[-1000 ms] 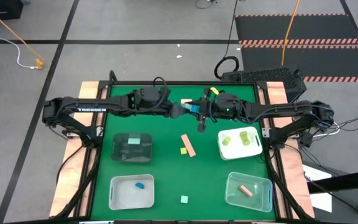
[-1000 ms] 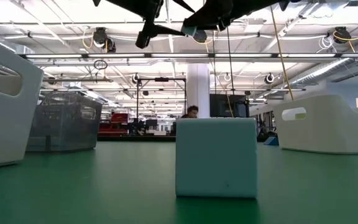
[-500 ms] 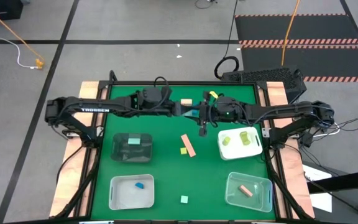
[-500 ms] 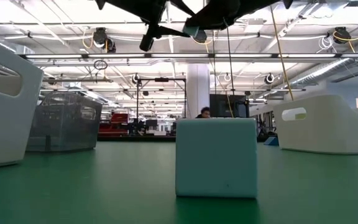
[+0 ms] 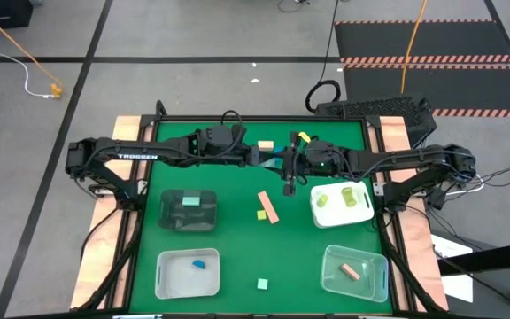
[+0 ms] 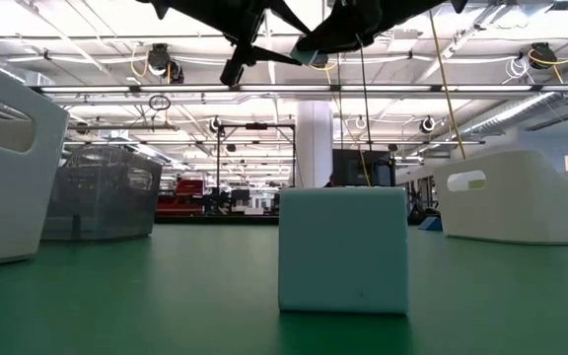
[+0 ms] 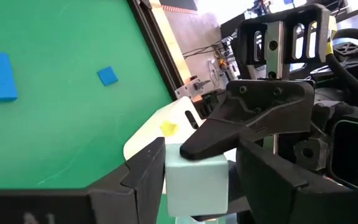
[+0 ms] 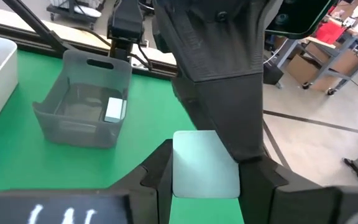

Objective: Sort & place blocks by color
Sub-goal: Put the top light blue block into the black bin

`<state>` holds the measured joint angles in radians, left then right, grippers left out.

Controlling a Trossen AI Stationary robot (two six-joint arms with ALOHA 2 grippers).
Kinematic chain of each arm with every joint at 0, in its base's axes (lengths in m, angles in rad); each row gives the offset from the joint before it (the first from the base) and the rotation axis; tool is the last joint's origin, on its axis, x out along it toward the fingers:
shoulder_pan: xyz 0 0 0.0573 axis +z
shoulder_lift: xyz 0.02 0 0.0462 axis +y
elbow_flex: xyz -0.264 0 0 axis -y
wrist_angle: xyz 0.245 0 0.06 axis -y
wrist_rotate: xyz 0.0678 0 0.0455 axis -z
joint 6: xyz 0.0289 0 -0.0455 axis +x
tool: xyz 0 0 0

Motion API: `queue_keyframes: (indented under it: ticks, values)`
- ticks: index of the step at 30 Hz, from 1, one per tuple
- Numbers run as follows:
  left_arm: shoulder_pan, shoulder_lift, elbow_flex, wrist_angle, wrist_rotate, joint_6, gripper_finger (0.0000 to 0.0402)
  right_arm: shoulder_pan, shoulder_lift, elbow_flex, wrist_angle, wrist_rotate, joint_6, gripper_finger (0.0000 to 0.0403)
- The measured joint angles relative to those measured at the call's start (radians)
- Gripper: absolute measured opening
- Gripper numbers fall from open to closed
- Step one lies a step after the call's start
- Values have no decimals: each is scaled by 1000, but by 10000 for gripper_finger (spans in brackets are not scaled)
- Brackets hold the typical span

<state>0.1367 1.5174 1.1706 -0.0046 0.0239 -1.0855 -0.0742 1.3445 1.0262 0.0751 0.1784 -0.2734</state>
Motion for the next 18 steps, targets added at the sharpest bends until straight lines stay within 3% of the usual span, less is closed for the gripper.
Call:
queue_keyframes:
  ticks: [9, 18]
  values:
    - [-4, 4, 0, 4, 31, 2, 223, -2, 2, 6, 19, 11, -8, 111]
    - [-1, 4, 0, 7, 30, 45, 215, -3, 2, 6, 26, 27, -12, 111]
